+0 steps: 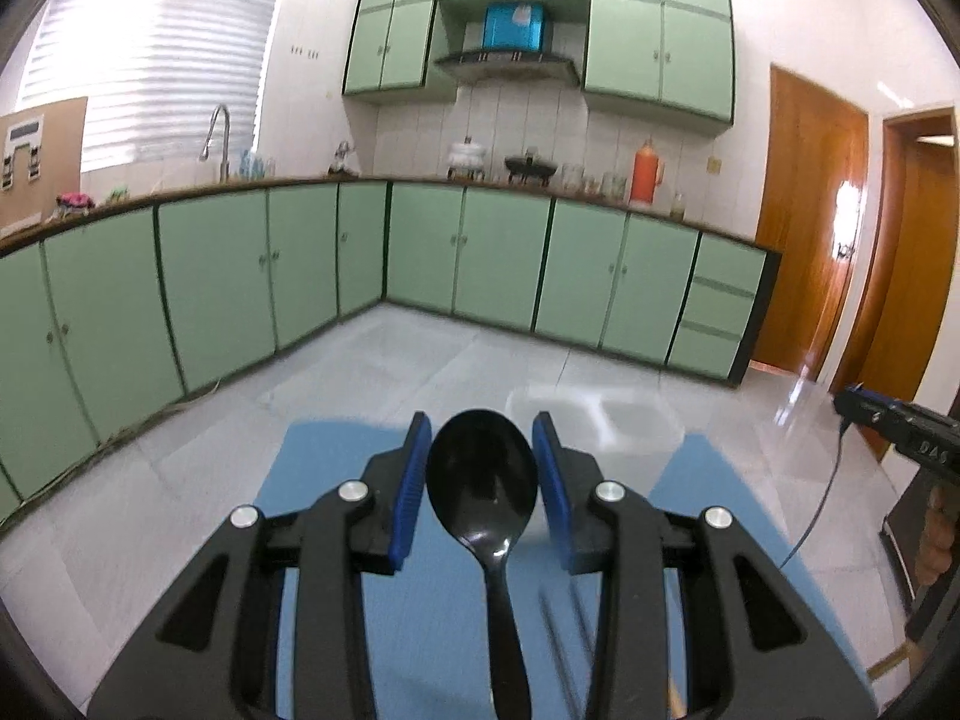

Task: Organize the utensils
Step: 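Lift both spoons and carry them toward the white utensil holder, then lower both spoons into the holder and open both tools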

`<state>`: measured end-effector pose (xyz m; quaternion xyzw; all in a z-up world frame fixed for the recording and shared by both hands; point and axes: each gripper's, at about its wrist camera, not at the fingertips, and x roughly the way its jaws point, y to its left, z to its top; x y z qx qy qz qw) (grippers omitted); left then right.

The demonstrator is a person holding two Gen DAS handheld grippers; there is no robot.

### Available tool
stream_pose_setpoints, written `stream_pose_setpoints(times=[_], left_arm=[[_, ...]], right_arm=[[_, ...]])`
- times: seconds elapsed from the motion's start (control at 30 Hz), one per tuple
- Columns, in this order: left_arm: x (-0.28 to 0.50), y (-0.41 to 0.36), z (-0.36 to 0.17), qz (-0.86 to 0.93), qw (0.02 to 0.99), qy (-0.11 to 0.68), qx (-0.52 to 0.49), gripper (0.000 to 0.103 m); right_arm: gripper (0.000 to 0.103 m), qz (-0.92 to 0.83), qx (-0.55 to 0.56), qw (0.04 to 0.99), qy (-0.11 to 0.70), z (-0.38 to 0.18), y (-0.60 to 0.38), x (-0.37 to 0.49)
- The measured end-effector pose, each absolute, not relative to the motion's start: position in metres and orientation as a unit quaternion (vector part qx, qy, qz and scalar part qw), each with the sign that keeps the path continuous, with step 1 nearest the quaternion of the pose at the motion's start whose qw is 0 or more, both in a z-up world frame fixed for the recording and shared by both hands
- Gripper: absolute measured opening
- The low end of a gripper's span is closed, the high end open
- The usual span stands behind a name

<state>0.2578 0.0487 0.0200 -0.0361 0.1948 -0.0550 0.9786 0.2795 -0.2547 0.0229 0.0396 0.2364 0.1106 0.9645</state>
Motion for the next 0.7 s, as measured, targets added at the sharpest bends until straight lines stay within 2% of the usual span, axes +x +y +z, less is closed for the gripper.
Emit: stream_pose_setpoints(times=[0.37, 0.53, 0.7], left_arm=[[0.358, -0.001, 0.063, -0.073, 0.992, 0.084, -0.061, 0.033], [0.400, -0.021, 0.046, -0.071, 0.992, 0.077, -0.067, 0.034], [0.430, -0.029, 0.007, -0.066, 0.991, 0.105, -0.059, 0.034]], right_arm=[[0.027, 0.130, 0.056, 0.973, 0.184, 0.064, -0.229, 0.373], [0.027, 0.121, 0.049, 0.974, 0.186, 0.046, -0.217, 0.407], [0.027, 0.109, 0.042, 0.974, 0.197, 0.015, -0.205, 0.431]])
